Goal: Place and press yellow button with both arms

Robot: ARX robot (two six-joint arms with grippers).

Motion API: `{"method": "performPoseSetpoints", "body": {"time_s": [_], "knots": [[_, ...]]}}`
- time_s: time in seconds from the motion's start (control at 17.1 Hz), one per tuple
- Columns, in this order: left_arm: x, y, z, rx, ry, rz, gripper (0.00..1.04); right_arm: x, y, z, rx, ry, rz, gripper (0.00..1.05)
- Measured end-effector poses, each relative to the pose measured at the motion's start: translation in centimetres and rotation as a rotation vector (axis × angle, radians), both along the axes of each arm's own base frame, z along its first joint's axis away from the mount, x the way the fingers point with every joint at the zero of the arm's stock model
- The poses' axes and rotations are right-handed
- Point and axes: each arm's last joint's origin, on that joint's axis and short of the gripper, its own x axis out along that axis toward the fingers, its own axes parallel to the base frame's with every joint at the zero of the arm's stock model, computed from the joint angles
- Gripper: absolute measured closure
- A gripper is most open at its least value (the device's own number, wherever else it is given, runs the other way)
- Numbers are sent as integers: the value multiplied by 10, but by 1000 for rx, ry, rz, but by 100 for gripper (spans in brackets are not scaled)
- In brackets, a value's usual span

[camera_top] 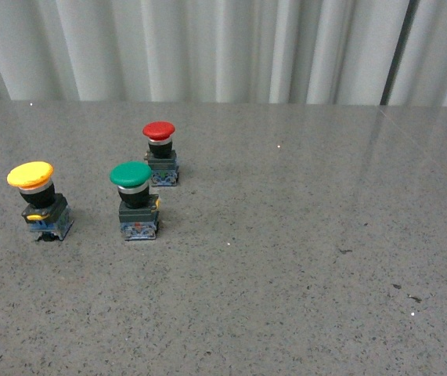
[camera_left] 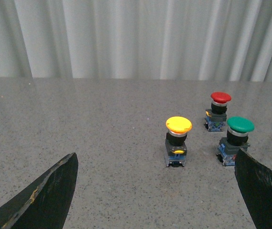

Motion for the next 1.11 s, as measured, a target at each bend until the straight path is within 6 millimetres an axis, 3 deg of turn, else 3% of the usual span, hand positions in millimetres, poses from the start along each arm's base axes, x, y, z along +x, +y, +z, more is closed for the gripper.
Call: {"method": "performPoseSetpoints", "body": {"time_s": [1.11], "knots": [[0, 0, 0, 0, 0, 0, 7, 0, 0, 0, 0, 0, 0, 7]]}}
